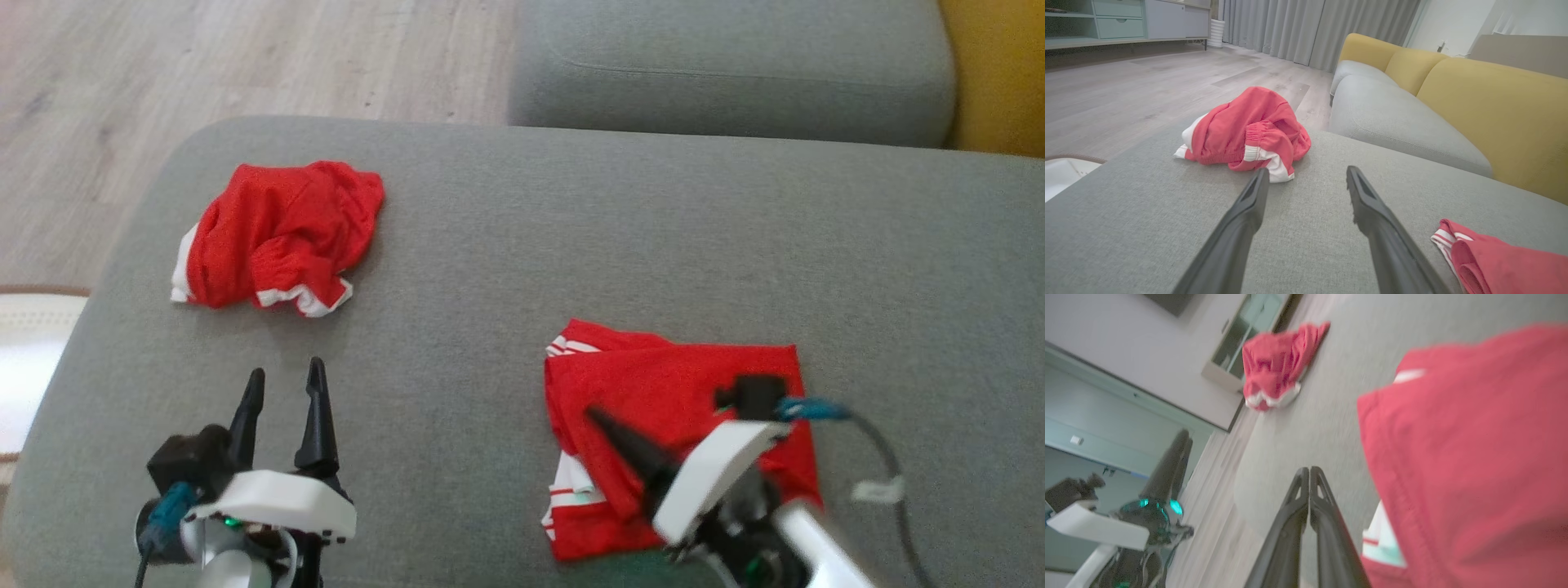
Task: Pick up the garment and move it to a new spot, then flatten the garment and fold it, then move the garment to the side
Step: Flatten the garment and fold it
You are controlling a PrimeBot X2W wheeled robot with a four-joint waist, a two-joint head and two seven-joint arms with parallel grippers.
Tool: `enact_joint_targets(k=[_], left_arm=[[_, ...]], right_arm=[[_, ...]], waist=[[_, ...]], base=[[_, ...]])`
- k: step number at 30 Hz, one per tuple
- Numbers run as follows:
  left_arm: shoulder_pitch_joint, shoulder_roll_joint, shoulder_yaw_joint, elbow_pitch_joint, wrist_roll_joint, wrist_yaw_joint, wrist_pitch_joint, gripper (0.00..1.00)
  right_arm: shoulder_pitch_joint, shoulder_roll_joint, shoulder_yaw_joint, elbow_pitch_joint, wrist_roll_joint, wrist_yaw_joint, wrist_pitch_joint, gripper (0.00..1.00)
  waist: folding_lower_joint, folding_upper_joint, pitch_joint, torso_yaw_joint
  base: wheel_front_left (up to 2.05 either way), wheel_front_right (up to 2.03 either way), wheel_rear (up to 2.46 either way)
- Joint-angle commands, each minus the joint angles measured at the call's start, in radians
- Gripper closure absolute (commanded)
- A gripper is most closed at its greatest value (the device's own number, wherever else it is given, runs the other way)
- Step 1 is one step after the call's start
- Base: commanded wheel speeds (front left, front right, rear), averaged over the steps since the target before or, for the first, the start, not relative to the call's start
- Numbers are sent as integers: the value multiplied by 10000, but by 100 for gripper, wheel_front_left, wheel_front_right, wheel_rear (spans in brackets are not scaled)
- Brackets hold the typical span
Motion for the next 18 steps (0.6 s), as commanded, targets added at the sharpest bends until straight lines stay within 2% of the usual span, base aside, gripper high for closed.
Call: enact_joint_targets(k=[1,2,3,7,8,11,14,18], left_arm=[[-478,1,350,-426,21,68,-124,0],[-461,1,377,-463,39,62,-124,0],[-448,1,393,-498,56,56,-124,0],[-436,1,430,-677,150,13,-124,0],[-461,1,473,-811,221,-22,-124,0],[-509,1,555,-1023,352,-109,-124,0],[-526,1,718,-1133,518,-167,-124,0],[-522,1,843,-1164,669,-213,-124,0]], right_arm=[[-539,-202,-64,-499,51,69,-285,49],[-585,-381,-150,-693,69,69,-446,20],[-625,-582,-254,-890,57,69,-605,0],[-747,-1400,-903,-1643,-171,69,-1363,0],[-777,-1781,-1372,-1959,-460,69,-1879,0],[-735,-2226,-2201,-2173,-1243,69,-2731,0],[-577,-2423,-3006,-2142,-2475,69,-3442,0],[-165,-2209,-3740,-2043,-3956,69,-4072,0]], waist=[[0,0,-16,-126],[0,0,-21,-218],[0,0,-29,-307],[0,0,-80,-682],[0,0,-103,-875],[0,0,-134,-1162],[0,0,-150,-1447],[0,0,-126,-1727]], base=[[0,0,0],[0,0,0],[0,0,0],[0,0,0],[0,0,0],[0,0,0],[0,0,0],[0,0,0]])
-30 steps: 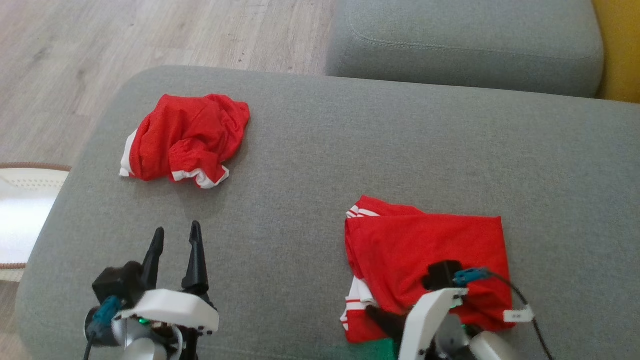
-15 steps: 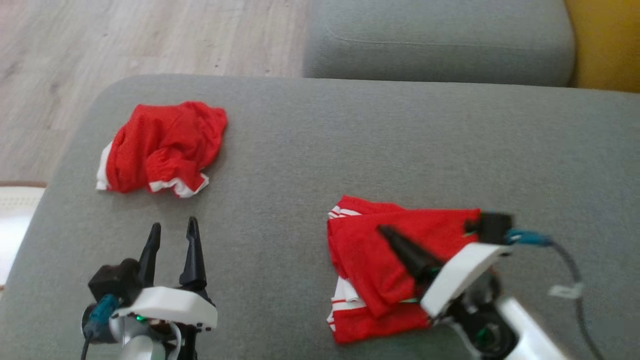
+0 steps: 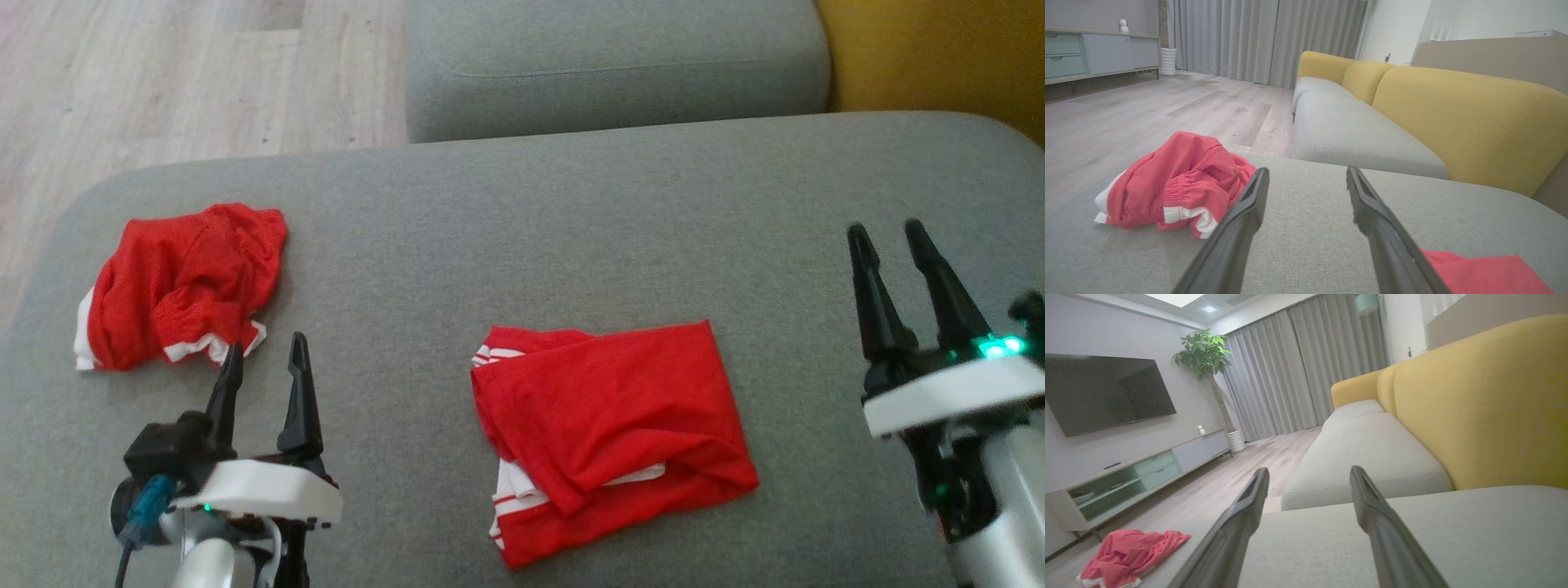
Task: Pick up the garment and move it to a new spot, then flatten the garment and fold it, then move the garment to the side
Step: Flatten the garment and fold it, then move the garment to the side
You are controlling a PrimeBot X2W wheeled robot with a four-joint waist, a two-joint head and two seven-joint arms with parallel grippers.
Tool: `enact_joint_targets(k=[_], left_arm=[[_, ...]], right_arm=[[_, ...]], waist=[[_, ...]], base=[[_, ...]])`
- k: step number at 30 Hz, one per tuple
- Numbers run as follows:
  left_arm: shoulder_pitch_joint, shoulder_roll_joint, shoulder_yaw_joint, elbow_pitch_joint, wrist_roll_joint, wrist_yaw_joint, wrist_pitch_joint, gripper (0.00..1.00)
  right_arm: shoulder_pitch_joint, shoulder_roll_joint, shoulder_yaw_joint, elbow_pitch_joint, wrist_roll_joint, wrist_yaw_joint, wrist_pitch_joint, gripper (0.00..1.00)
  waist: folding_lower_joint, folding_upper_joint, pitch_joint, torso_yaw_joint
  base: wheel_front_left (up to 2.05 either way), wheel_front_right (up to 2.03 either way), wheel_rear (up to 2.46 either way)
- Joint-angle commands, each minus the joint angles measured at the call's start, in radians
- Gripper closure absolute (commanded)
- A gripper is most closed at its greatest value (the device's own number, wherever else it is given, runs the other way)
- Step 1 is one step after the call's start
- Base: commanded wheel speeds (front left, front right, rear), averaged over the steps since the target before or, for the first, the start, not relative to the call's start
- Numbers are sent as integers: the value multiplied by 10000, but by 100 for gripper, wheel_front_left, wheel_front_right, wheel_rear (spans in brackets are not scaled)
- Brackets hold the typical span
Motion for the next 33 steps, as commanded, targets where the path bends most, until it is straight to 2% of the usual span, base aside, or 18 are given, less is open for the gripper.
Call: enact_joint_targets(k=[1,8,13,17,22,28,33], left_arm=[[-510,14,433,-349,108,-56,-122,0],[-404,14,360,-422,157,-39,-122,0],[-315,14,312,-505,186,-5,-122,0],[-326,14,305,-514,215,29,-122,0],[-413,14,207,-522,156,48,-122,0],[-517,14,55,-483,98,90,-122,0],[-608,14,-1,-473,87,122,-122,0]], right_arm=[[173,42,-191,-192,-697,69,-350,0],[1131,735,-1207,455,-2405,69,-1089,0],[1368,1032,-1336,774,-2768,69,-1156,0],[1266,1053,-1156,955,-2752,69,-716,0],[546,981,-518,1579,-1921,69,721,0],[-929,820,201,3255,-661,69,3331,0],[-1733,813,392,4813,-299,69,5157,0]], waist=[[0,0,24,-192],[0,0,100,-308],[0,0,119,-254],[0,0,119,-145],[0,0,201,109],[0,0,363,647],[0,0,558,1107]], base=[[0,0,0],[0,0,0],[0,0,0],[0,0,0],[0,0,0],[0,0,0],[0,0,0]])
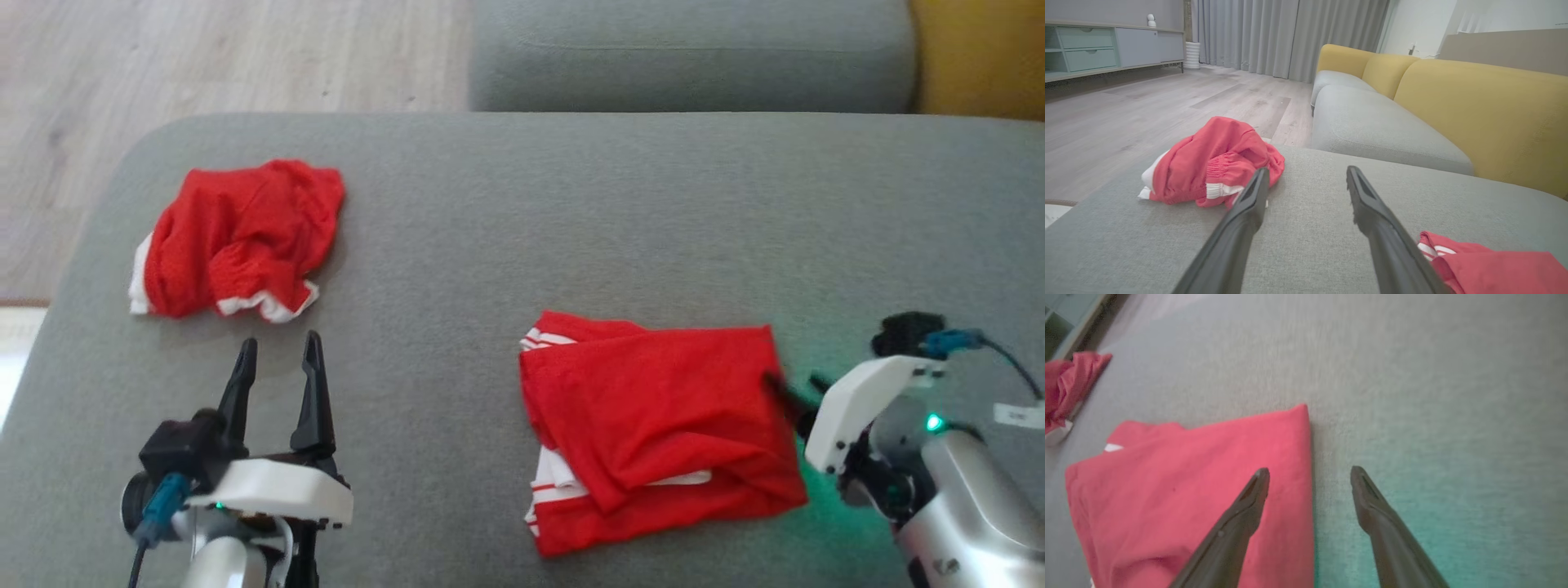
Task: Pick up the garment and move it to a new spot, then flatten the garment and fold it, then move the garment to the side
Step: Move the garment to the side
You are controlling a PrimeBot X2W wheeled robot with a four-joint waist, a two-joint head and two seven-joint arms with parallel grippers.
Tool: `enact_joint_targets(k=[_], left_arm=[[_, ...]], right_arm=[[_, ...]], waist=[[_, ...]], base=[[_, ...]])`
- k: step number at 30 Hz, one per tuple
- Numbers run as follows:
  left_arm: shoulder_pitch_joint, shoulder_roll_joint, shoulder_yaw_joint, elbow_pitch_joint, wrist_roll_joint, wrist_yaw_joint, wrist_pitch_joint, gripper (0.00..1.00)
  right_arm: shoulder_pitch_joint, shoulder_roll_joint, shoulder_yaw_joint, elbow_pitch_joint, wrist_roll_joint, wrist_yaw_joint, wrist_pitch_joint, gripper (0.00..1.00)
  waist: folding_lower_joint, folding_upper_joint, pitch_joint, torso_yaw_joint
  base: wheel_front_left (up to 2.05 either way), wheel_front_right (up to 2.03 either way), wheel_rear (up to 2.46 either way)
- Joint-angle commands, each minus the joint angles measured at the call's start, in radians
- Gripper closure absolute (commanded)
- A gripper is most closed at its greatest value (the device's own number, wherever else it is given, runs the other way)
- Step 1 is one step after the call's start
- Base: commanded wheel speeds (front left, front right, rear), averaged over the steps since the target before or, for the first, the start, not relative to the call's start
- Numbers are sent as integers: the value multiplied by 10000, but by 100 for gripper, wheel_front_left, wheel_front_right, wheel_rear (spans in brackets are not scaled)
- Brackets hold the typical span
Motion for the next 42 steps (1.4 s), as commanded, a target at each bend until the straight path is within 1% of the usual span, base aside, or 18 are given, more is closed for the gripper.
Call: enact_joint_targets(k=[1,4,8,9,10,11,13,14,18,19,22,25,29,37,42], left_arm=[[-627,20,250,-359,-50,48,-124,0],[-649,20,215,-345,-65,70,-124,0],[-672,20,194,-326,-77,100,-124,0],[-679,20,193,-319,-76,105,-124,0],[-684,20,195,-307,-70,112,-124,0],[-685,20,200,-295,-60,112,-124,0],[-689,20,202,-288,-37,103,-124,0],[-698,20,169,-296,-28,63,-124,0],[-781,20,-33,-302,-21,-34,-124,0],[-781,20,-33,-302,-21,-34,-124,0],[-899,20,-280,-253,-19,-124,-124,0],[-1049,20,-568,-211,-106,-160,-124,0],[-1278,20,-996,-187,-299,-66,-124,0],[-1646,20,-1588,-78,-462,116,-124,0],[-1800,20,-1812,27,-427,155,-124,0]], right_arm=[[-369,-84,267,-29,182,69,383,0],[-453,-7,423,504,561,69,1254,0],[-397,88,608,712,1246,69,1980,0],[-394,69,647,694,1375,69,2007,9],[-408,47,687,631,1488,69,1937,52],[-435,13,732,550,1565,69,1783,100],[-542,-63,810,381,1616,69,1290,100],[-738,-174,802,272,1546,69,555,100],[-1182,-429,834,300,1365,69,-499,100],[-1182,-429,834,300,1365,69,-499,100],[-1501,-634,891,449,1290,69,-787,100],[-1790,-816,950,532,1273,69,-928,100],[-2094,-972,1036,559,1351,69,-1032,100],[-2344,-937,1268,479,1623,69,-1320,100],[-2382,-993,1418,449,1819,69,-1510,100]], waist=[[0,0,147,217],[0,0,225,378],[0,0,263,453],[0,0,266,456],[0,0,265,452],[0,0,253,435],[0,0,208,346],[0,0,160,210],[0,0,44,-201],[0,0,44,-201],[0,0,0,-671],[0,0,7,-1277],[0,0,103,-2199],[0,0,310,-3964],[0,0,431,-4699]], base=[[0,0,0],[0,0,0],[0,0,0],[0,0,0],[0,0,0],[0,0,0],[0,0,0],[0,0,0],[0,0,0],[0,0,0],[0,0,0],[0,0,0],[0,0,0],[0,0,0],[0,0,0]])
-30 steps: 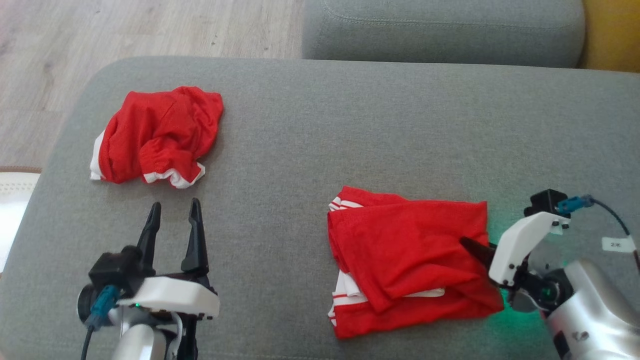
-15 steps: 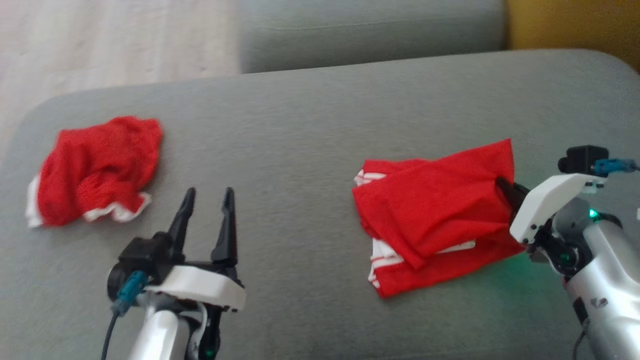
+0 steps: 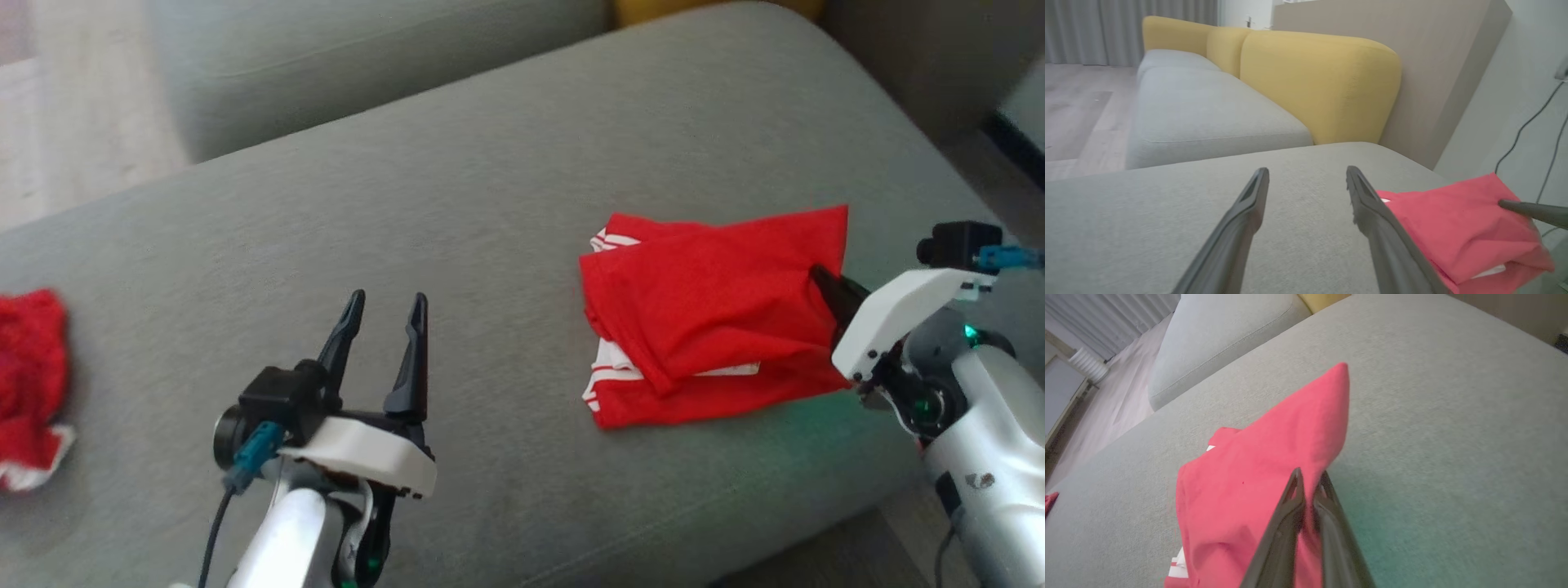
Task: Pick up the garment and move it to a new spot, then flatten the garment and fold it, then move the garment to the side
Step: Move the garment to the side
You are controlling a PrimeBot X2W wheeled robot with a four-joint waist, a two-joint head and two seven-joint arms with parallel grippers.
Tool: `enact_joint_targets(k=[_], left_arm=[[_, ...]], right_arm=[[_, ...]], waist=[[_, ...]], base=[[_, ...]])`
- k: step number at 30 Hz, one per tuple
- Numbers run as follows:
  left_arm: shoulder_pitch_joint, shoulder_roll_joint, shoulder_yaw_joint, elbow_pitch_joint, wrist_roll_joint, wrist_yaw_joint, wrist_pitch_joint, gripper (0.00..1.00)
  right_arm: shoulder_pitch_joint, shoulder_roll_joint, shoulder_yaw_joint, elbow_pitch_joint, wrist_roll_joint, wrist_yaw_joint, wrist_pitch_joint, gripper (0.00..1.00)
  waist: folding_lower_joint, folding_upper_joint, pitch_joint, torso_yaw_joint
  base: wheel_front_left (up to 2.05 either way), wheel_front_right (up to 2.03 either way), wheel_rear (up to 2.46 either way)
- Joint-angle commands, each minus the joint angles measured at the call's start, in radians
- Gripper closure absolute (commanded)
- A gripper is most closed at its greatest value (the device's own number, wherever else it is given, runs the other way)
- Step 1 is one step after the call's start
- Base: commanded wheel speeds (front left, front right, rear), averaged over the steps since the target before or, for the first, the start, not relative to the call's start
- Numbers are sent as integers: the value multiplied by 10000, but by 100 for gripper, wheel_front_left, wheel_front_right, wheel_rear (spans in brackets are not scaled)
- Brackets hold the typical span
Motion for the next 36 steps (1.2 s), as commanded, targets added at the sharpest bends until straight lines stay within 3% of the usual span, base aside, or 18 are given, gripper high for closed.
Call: enact_joint_targets(k=[1,11,23,29,36], left_arm=[[-578,22,274,-287,5,41,-122,0],[-809,22,248,-222,129,65,-122,0],[-1363,23,467,-131,862,-108,-122,0],[-1796,61,551,-79,1213,-150,-122,0],[-2029,95,619,-76,1432,-153,-122,0]], right_arm=[[-480,-148,138,-369,136,67,-166,100],[-705,-358,321,-333,463,67,-695,100],[-3302,-1489,1667,-177,460,67,-452,100],[-5075,-2291,1984,1044,315,67,-515,100],[-6283,-2348,1817,3005,-132,67,-577,100]], waist=[[0,0,176,-557],[0,0,520,-473],[0,0,2082,535],[0,0,3124,842],[0,0,3639,716]], base=[[0,0,0],[0,0,0],[0,0,0],[0,0,0],[0,0,0]])
